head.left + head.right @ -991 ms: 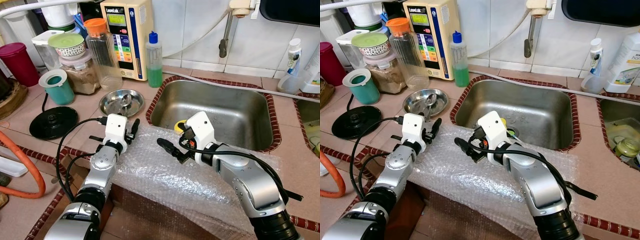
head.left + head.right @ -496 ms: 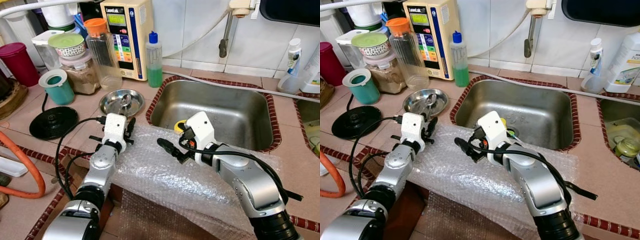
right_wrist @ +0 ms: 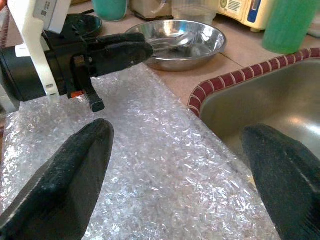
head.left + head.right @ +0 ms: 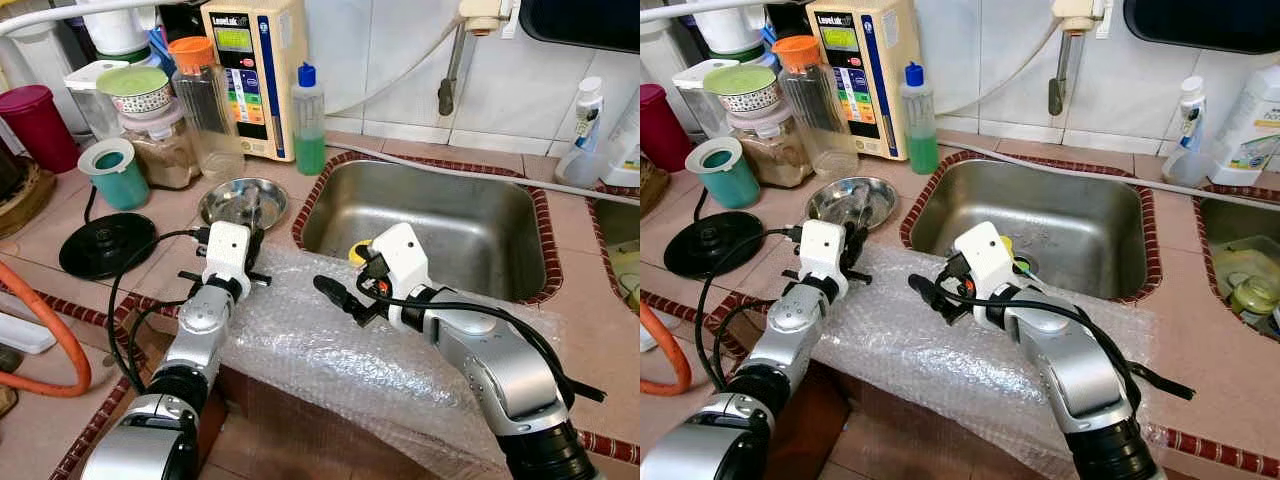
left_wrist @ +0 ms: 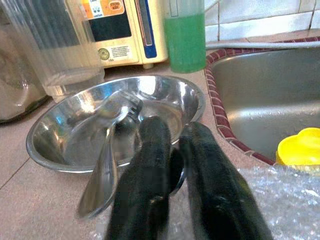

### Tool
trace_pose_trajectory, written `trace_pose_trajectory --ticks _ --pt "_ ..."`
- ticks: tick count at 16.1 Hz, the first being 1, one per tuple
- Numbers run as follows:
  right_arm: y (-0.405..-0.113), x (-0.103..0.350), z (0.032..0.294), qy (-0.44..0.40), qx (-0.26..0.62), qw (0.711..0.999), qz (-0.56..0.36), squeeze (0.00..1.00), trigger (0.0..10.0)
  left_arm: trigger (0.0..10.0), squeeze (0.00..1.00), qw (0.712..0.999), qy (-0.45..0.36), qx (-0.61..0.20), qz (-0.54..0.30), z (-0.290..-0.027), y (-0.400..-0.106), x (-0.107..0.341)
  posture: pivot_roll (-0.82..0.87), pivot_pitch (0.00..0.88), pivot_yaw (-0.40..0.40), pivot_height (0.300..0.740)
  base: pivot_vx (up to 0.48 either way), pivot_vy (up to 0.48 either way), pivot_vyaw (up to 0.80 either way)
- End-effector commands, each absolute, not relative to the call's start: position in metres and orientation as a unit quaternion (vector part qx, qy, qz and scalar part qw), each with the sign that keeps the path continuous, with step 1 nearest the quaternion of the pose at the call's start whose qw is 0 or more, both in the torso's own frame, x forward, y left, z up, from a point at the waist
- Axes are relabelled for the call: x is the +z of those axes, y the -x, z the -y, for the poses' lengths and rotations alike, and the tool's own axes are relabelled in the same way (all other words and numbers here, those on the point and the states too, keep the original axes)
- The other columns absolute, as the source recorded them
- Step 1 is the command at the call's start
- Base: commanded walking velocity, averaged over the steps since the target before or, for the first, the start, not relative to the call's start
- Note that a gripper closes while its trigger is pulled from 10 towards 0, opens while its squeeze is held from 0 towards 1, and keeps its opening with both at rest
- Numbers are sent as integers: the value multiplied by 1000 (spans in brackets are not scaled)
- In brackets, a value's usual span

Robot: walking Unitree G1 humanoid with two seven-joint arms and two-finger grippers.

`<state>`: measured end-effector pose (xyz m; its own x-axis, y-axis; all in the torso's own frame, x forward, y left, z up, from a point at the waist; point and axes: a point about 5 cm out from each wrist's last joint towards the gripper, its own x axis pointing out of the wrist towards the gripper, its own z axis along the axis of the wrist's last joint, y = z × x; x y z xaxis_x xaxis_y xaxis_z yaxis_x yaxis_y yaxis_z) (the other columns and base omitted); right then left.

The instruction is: Kitchen organization

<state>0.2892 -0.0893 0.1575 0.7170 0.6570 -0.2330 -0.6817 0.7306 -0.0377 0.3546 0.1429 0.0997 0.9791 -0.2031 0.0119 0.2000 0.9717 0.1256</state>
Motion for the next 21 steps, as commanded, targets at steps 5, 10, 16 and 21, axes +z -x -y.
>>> trace_pose_trajectory --ticks 5,10,16,21 --pt "-291 162 88 62 361 926 -91 0 10000 0 0 993 -54 -95 53 -147 -363 122 -25 0 82 740 0 0 0" --pt "-291 162 89 61 361 926 -90 0 10000 0 0 983 -63 -123 123 -140 -361 148 -26 0 88 740 0 0 0" --pt "-304 172 98 -18 319 945 -70 0 10000 0 0 929 -178 -245 212 -114 -333 156 -3 0 79 740 0 0 0" --pt "-319 184 114 -181 252 948 -64 0 10000 0 0 881 -253 -344 205 -103 -306 129 3 0 78 740 0 0 0"
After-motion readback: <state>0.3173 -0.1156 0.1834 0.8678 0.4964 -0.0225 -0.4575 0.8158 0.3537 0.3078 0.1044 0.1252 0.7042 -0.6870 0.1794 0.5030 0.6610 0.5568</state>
